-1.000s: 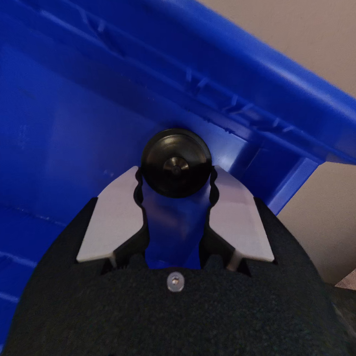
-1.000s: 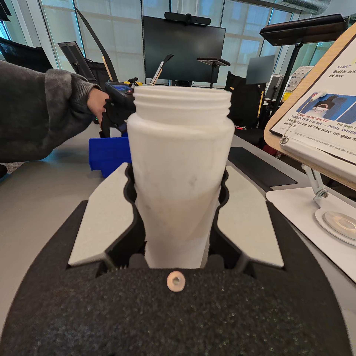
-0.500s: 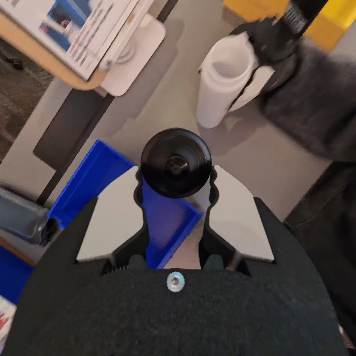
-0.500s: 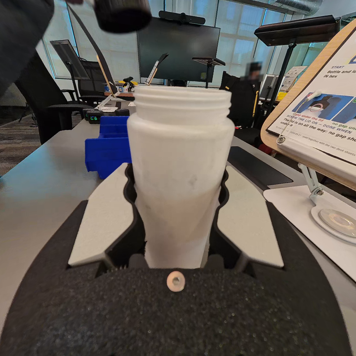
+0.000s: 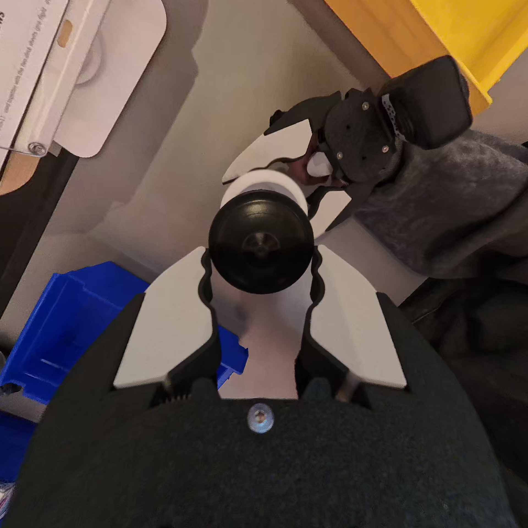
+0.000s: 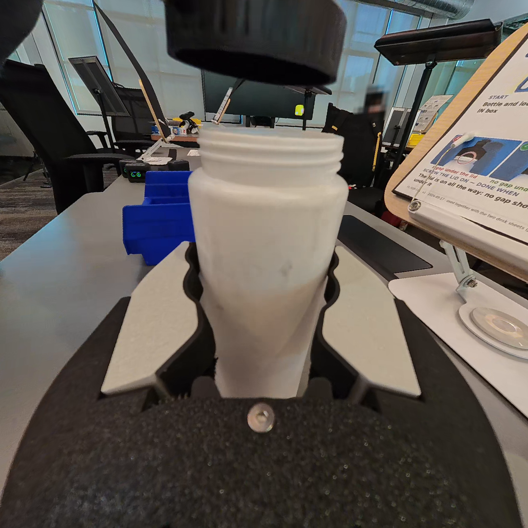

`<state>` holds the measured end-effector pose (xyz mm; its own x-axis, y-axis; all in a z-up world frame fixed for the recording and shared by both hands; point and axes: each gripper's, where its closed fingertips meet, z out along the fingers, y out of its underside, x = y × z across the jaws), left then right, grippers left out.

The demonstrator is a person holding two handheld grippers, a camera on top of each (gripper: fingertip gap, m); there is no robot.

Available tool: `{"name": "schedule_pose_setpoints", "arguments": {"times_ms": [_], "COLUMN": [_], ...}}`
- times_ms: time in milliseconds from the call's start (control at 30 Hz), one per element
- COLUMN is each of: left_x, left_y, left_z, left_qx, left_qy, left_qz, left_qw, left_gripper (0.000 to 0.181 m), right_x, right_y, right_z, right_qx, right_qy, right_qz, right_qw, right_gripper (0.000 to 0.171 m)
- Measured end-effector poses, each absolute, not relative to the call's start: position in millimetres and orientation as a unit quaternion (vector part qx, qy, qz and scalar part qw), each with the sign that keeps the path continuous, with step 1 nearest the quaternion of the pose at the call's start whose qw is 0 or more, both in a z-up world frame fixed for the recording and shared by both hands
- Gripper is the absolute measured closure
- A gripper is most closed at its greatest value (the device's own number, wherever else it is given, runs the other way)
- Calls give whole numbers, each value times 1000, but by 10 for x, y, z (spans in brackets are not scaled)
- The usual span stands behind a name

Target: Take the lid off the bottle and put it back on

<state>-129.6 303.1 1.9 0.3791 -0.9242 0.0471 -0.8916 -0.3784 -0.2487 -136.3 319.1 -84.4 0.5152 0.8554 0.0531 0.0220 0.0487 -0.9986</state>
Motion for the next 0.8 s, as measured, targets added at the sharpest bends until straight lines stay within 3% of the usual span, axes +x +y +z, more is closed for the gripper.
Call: {"name": "schedule_pose_setpoints", "arguments": {"times_ms": [600, 667, 800], "left_x": [-1204, -1219, -1249], "left_y": [3038, 3042, 3106], "left_z": [-200, -208, -174], "left_qx": [-817, -810, -778], "left_qy": [560, 563, 556], "left_qz": [-93, -102, -152], "left_qw": [106, 128, 248], "left_gripper": [113, 92, 75], "right_x": [-1366, -1363, -1359], "right_y": [3197, 3197, 3199], "right_z": [-844, -844, -846], "right_qx": [-604, -604, -603], "right_qy": [-362, -362, -361], "right_qz": [335, 336, 338], "right_qw": [626, 626, 625], "right_gripper": [85, 85, 85]}}
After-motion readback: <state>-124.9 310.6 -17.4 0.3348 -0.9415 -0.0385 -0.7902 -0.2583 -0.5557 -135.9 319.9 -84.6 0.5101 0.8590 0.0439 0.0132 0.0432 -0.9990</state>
